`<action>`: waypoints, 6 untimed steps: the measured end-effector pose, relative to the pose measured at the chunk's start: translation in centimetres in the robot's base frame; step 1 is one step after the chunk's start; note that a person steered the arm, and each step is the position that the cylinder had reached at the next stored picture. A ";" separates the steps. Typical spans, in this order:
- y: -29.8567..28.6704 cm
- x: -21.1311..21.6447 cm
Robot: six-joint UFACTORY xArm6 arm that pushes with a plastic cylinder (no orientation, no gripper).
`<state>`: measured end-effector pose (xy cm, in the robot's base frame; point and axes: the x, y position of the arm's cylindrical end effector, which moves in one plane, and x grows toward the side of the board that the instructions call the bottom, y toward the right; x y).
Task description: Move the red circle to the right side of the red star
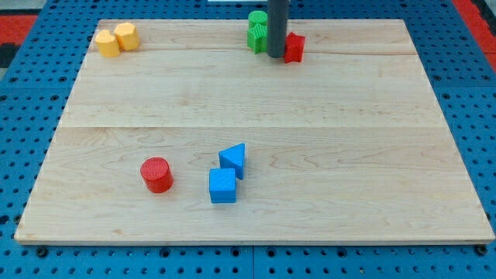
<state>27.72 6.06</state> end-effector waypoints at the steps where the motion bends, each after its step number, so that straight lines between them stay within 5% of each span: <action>1: 3.1 -0.3; 3: 7.5 -3.4; 4: 5.4 2.1; 6: 1.6 23.8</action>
<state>51.48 7.69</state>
